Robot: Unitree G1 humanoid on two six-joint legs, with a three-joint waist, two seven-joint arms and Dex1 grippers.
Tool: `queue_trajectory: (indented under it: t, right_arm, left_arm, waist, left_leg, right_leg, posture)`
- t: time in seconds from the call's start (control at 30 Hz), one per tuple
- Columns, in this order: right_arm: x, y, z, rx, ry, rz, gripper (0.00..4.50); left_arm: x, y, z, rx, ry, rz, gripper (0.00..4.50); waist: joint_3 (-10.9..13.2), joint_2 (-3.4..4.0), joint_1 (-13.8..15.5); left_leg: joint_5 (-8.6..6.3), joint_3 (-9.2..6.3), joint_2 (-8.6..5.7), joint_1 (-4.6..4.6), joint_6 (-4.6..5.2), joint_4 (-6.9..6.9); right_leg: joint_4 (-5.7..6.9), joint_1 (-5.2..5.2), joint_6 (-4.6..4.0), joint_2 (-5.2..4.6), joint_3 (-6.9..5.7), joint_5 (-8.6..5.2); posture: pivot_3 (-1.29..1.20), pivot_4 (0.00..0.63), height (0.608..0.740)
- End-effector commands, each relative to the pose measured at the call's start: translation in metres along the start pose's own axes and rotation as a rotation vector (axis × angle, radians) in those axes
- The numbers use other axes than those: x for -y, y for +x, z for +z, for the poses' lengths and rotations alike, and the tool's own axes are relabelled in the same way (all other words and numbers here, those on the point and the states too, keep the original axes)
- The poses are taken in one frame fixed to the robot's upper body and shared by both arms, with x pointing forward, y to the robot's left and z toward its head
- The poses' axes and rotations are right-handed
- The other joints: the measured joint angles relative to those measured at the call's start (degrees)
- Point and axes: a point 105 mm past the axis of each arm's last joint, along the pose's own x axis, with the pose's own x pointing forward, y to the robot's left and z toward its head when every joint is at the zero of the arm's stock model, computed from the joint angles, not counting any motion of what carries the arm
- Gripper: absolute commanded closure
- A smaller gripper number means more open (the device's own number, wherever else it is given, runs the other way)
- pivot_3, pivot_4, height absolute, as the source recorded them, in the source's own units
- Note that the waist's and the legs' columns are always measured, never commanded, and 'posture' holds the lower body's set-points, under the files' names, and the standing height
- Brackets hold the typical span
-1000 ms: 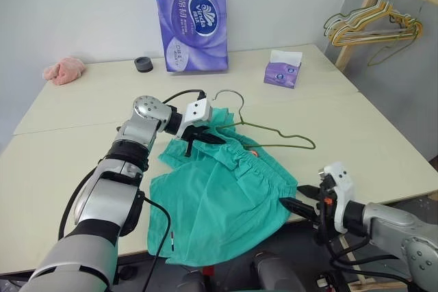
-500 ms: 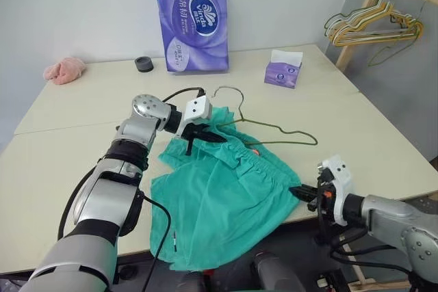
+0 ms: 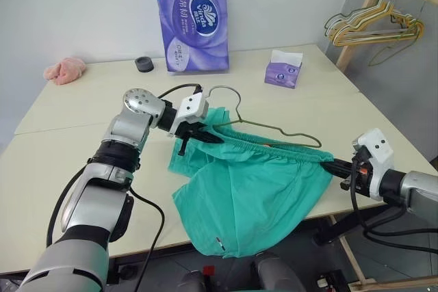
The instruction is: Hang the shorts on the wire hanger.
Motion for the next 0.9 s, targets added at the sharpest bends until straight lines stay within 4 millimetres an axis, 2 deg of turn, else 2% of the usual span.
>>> queue_trajectory:
  t: [0.03,0.27,0.4,0.67,0.9]
  right_arm:
    - [0.002,-0.011,0.017,0.039,-0.057,-0.024,4.49]
    - [-0.015,-0.011,0.029,0.053,-0.093,0.043,4.49]
    - [-0.008,-0.011,0.027,0.041,-0.078,0.018,4.49]
    - [0.006,-0.009,0.003,-0.022,-0.004,-0.019,4.49]
    - [0.01,-0.011,-0.001,-0.027,0.004,-0.034,4.49]
  left_arm:
    - [-0.005,-0.009,-0.001,-0.037,0.036,0.035,4.5]
    - [-0.007,-0.004,-0.005,-0.054,0.059,0.032,4.5]
    - [0.001,-0.005,-0.004,-0.043,0.047,-0.031,4.5]
    - [0.001,-0.007,0.004,0.004,0.009,-0.038,4.5]
    - [0.003,-0.009,0.001,0.003,-0.01,-0.036,4.5]
  waist:
    - [0.0,0.0,0.0]
    - [0.0,-0.01,-0.1]
    - [0.0,0.0,-0.3]
    - [0.0,0.0,-0.3]
    - [0.0,0.0,-0.2]
  left_leg:
    - [0.0,0.0,0.0,0.0,0.0,0.0]
    - [0.0,0.01,0.0,0.0,0.0,0.0]
    - [0.0,0.01,0.0,-0.01,0.0,0.0]
    - [0.0,0.03,0.0,-0.02,0.0,0.0]
    - [0.0,0.03,0.0,-0.01,0.0,0.0]
  right_leg:
    - [0.0,0.0,0.0,0.0,-0.01,0.0]
    - [0.0,0.0,0.0,0.0,0.0,0.0]
    - [-0.01,0.0,0.0,0.0,0.0,0.0]
    - [-0.01,0.0,0.01,0.0,0.01,0.0]
    - [-0.01,-0.01,0.01,0.0,0.01,0.0]
  posture:
    - [-0.26,0.069,0.74]
    - [-0.27,0.069,0.74]
    - [-0.27,0.068,0.74]
    - [-0.27,0.067,0.74]
    - [-0.27,0.064,0.74]
